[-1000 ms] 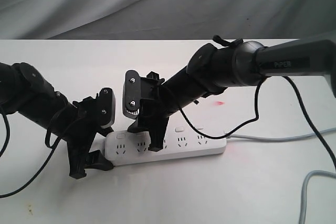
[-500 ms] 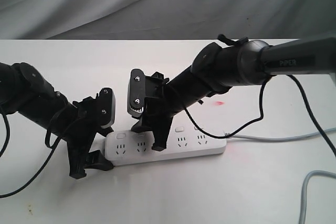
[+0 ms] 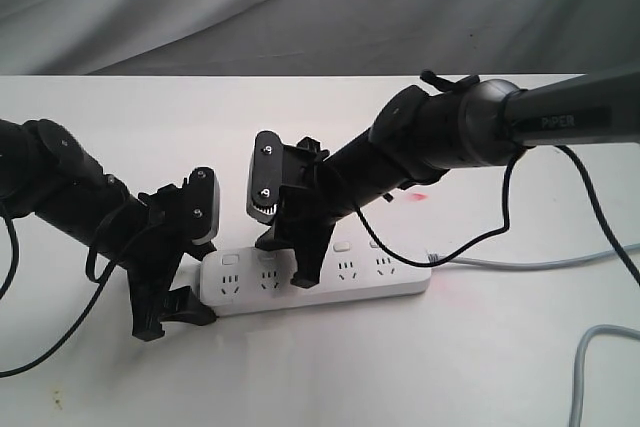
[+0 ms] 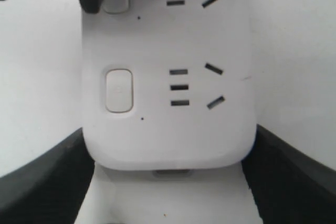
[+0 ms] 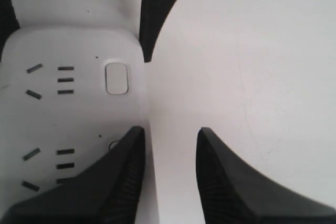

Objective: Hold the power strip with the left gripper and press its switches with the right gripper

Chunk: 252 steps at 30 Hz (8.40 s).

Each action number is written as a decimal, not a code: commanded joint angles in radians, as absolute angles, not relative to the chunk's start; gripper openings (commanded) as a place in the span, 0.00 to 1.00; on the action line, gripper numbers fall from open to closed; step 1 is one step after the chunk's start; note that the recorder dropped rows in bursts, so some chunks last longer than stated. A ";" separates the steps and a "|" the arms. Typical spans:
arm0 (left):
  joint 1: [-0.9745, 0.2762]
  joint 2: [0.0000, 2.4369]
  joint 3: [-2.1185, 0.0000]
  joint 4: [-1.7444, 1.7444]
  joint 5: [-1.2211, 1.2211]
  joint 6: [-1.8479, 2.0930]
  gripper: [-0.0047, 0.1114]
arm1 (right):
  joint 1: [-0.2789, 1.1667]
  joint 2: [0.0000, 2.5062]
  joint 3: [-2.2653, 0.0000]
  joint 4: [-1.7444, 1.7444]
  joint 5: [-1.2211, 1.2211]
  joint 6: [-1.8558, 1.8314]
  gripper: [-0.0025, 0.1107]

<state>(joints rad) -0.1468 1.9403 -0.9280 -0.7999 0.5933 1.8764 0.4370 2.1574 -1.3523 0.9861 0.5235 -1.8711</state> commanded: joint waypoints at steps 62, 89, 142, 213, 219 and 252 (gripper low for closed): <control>-0.150 1.960 -0.919 -0.766 0.581 1.892 0.44 | 0.440 2.126 -1.333 0.968 0.532 -1.876 0.30; -0.150 1.960 -0.919 -0.766 0.581 1.892 0.44 | 0.427 2.207 -1.280 0.972 0.516 -1.876 0.30; -0.150 1.960 -0.919 -0.766 0.581 1.891 0.44 | 0.381 2.074 -1.230 0.971 0.486 -1.878 0.30; -0.150 1.960 -0.919 -0.766 0.581 1.891 0.44 | 0.301 1.962 -1.125 0.953 0.449 -1.835 0.30; -0.150 1.960 -0.919 -0.766 0.581 1.891 0.44 | 0.303 1.962 -1.125 0.960 0.460 -1.835 0.30; -0.150 1.960 -0.919 -0.766 0.581 1.889 0.44 | 0.304 2.029 -1.125 0.998 0.475 -1.831 0.30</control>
